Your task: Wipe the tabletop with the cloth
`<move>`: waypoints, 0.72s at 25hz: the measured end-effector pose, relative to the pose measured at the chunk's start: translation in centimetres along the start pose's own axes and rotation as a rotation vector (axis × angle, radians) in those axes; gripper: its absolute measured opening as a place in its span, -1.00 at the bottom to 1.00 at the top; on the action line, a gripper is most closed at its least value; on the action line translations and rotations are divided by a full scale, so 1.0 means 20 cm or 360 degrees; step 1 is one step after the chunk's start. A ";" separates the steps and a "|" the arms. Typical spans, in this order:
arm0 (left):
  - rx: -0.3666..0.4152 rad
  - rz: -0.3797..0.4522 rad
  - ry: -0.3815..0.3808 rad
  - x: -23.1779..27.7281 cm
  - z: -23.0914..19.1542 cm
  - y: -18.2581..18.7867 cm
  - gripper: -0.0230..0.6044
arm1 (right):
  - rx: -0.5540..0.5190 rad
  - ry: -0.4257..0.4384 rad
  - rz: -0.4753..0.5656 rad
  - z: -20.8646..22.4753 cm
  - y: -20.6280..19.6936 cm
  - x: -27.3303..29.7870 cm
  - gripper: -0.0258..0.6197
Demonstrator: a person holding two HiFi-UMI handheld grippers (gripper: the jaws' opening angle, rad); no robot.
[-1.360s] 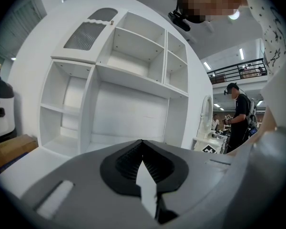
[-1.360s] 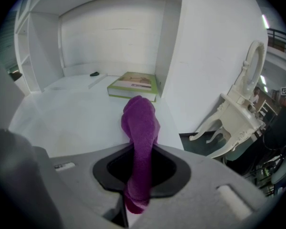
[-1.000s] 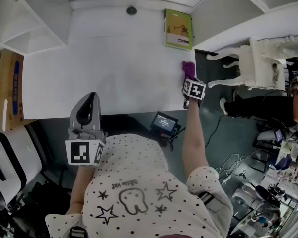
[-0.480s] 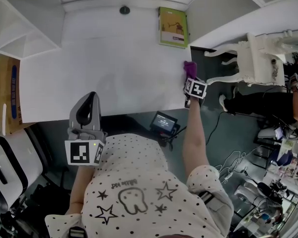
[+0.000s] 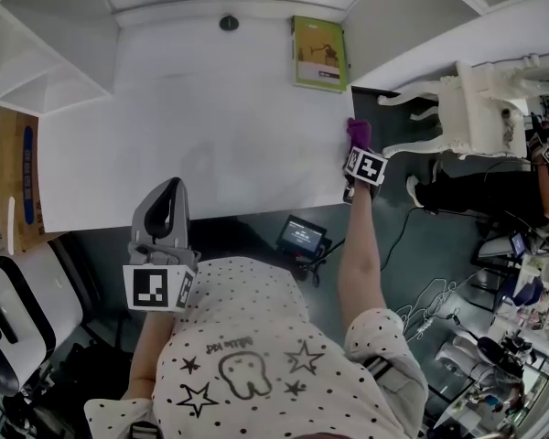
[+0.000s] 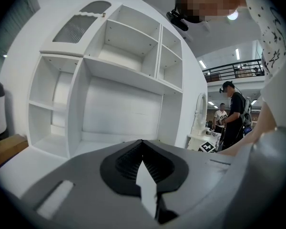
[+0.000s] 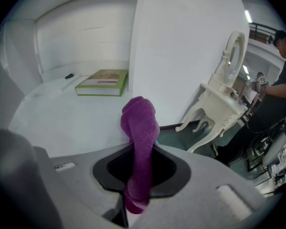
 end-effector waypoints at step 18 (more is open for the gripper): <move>-0.0035 -0.0018 -0.0196 -0.19 -0.24 0.01 -0.94 | 0.0079 0.0339 0.0299 -0.98 -0.21 -0.56 -0.71</move>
Point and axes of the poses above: the fingertips, and each gripper's own axes: x forward along the fingers, z to its right, y out of its top, the point moved 6 cm from there along -x, backward along the fingers, and after that the axes turned 7 degrees about y, right-handed, at the moved point
